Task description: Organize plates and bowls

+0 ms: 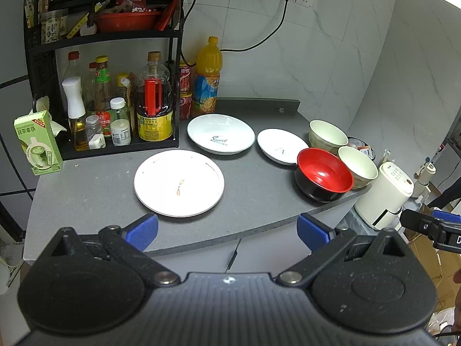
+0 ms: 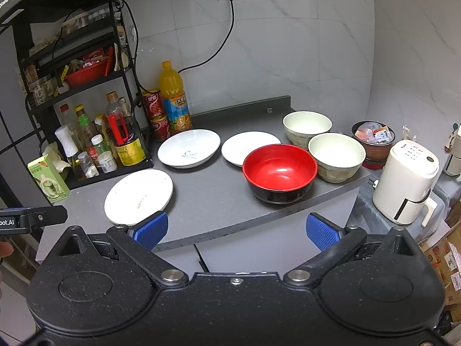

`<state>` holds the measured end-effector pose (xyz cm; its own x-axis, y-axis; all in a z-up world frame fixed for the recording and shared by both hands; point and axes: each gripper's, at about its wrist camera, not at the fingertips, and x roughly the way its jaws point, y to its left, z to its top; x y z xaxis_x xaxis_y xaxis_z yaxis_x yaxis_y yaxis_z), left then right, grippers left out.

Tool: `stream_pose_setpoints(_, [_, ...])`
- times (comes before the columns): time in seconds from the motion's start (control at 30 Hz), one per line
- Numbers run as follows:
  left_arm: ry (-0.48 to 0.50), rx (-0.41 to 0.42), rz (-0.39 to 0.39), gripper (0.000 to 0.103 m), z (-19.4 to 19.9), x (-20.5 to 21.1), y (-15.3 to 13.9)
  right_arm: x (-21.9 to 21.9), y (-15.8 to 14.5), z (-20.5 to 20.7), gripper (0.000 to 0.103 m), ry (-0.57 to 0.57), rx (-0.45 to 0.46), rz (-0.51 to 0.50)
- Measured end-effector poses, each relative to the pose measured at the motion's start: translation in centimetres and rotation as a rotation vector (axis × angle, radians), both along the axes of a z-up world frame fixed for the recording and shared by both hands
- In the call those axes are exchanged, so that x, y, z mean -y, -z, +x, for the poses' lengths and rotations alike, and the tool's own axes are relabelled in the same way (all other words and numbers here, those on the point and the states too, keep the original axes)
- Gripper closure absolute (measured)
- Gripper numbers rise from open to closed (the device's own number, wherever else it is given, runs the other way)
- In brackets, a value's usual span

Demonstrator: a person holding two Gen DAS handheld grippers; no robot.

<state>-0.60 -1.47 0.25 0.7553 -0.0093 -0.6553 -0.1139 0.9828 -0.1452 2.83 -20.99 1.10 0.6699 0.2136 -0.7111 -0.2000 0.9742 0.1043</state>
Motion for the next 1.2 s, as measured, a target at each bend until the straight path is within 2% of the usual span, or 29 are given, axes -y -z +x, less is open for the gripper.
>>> stream_pose_setpoints(1.2, [-0.025,-0.017,-0.017,0.001,0.0,0.4,-0.6,0.9,0.0,0.0,0.000,-0.004,-0.012,0.009])
